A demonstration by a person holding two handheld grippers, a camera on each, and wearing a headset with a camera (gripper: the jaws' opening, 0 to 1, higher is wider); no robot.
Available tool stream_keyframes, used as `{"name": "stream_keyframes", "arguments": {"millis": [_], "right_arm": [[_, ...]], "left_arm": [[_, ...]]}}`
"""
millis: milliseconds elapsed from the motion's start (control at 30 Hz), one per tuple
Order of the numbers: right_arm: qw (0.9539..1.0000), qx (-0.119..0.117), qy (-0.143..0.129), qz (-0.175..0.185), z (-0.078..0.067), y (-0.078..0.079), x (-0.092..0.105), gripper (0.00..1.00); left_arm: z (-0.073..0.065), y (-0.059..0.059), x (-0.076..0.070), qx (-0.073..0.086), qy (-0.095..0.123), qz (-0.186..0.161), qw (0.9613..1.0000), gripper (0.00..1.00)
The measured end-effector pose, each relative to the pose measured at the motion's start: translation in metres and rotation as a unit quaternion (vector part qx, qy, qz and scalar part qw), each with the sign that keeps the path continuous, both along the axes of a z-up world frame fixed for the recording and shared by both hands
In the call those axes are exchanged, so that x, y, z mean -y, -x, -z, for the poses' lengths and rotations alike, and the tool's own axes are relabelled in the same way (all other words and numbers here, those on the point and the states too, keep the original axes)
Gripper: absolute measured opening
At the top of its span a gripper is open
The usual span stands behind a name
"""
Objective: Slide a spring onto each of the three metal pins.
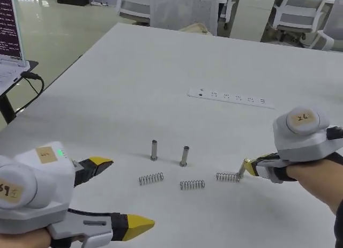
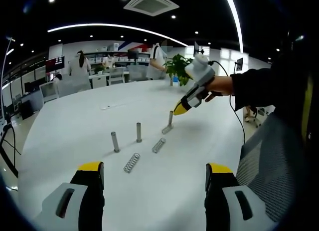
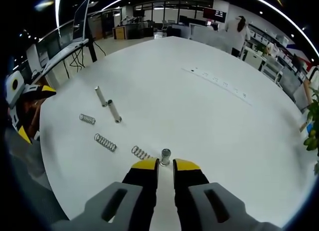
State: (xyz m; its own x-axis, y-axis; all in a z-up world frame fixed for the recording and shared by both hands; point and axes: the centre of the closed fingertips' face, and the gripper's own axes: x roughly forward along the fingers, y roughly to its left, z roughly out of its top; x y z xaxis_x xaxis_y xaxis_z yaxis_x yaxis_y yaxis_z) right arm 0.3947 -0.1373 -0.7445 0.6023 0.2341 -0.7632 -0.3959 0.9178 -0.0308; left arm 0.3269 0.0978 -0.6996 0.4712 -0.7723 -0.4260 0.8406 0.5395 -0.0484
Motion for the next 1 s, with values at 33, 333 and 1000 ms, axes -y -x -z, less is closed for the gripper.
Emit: {"name": "stream_keyframes", "arguments": {"millis": [33, 333, 1000], "right_arm": [[1.0, 0.0, 0.0, 0.001, 0.0, 0.001, 0.001, 0.1], [1.0, 0.009, 0.0, 0.0, -0.004, 0.006, 0.004, 0.12], [0.9977, 0.001, 0.004, -0.067, -0.005, 0.028, -0.024, 0.14]], "left_arm": [[0.0, 0.0, 0.0, 0.0, 0.0, 0.0, 1.0, 0.81], [0.001, 0.001, 0.001, -0.001, 0.0, 0.001, 1.0, 0.81], [0.002, 0.002, 0.002, -0.004, 0.0, 0.001, 1.0, 0.81]]}}
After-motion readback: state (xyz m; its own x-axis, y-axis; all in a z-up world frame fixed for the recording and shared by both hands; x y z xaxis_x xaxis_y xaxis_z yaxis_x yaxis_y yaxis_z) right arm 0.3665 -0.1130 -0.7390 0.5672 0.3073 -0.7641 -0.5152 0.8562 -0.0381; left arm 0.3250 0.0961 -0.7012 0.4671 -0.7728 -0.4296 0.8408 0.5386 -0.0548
